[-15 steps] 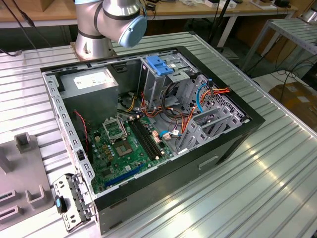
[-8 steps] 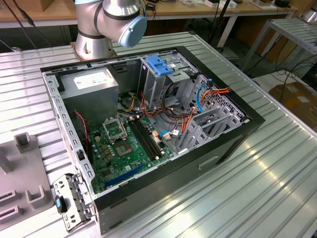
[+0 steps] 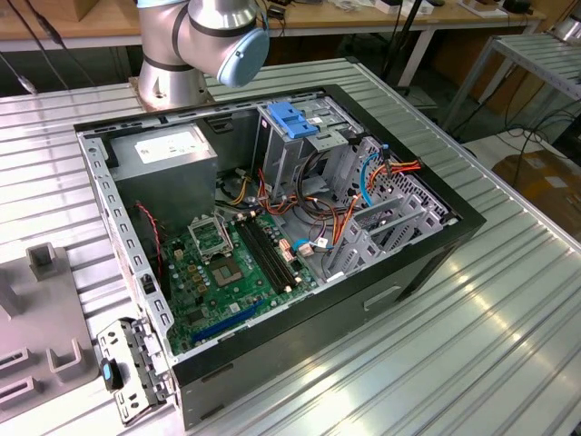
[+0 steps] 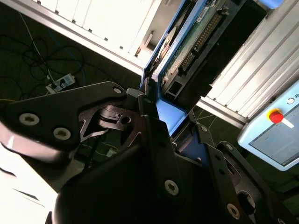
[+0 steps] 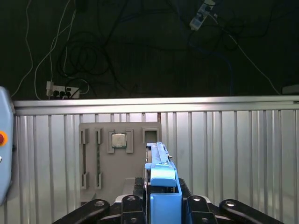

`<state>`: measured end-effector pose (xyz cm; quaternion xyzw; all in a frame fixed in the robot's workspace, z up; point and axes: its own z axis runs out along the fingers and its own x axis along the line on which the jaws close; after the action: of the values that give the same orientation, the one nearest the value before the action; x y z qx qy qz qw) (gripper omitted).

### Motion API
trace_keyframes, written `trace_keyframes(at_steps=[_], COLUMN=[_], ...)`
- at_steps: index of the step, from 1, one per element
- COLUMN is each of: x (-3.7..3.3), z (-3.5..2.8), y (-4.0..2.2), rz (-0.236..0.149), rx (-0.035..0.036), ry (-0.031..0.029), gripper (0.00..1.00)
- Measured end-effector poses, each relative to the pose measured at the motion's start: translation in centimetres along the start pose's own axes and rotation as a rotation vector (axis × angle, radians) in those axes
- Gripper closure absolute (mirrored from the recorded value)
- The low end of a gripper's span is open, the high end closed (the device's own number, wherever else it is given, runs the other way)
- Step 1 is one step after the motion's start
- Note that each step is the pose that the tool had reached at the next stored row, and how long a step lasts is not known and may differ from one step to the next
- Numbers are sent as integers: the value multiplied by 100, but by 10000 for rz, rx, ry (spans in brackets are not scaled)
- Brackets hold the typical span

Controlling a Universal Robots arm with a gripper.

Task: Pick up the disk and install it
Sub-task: 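Pick up the disk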

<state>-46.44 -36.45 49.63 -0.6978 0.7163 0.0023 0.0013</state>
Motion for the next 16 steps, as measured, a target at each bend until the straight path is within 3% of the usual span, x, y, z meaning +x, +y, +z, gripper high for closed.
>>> trace_keyframes(at_steps=[3,6,16], x=[0,0,-1], z=[-28,-94,-168], y=[0,0,-1], rz=[0,0,0], rx=[0,-4,-9], ry=[0,0,0], gripper=[63,63,63])
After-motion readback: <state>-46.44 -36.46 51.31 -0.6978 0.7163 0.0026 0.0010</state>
